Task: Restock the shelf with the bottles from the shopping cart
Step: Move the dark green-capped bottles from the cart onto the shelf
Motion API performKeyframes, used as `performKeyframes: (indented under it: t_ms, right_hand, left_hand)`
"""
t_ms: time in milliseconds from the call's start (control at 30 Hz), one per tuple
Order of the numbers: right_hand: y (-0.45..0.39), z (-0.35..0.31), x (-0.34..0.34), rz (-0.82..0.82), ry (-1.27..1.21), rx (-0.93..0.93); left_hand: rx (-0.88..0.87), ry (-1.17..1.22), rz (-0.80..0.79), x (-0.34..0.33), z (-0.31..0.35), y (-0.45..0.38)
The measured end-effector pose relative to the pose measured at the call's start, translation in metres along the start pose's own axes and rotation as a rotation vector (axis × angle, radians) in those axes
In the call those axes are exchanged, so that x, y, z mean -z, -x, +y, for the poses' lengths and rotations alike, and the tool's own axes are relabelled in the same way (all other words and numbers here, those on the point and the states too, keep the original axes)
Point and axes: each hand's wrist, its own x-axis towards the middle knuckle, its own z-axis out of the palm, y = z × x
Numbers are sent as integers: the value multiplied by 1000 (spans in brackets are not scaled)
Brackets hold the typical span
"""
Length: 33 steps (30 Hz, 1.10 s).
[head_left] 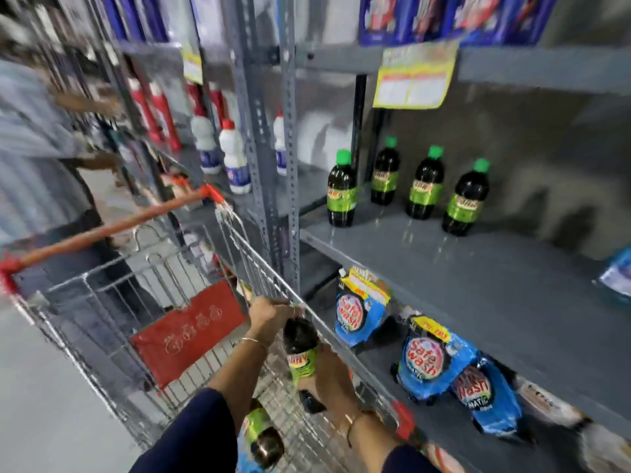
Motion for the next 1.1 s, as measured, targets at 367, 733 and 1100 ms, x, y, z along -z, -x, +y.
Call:
performKeyframes:
  t_ms: [367,733,1100]
  right_hand:
    - [-29,-43,102,383,-206,157]
    - [-95,-22,180,466,-13,29]
    - [-167,-7,188,594,-65,6]
  left_hand:
    - [-417,47,-66,-26,164,37]
    - [-626,-39,-124,-98,202,-1]
    - [-779,-202,-229,-141,230,-50]
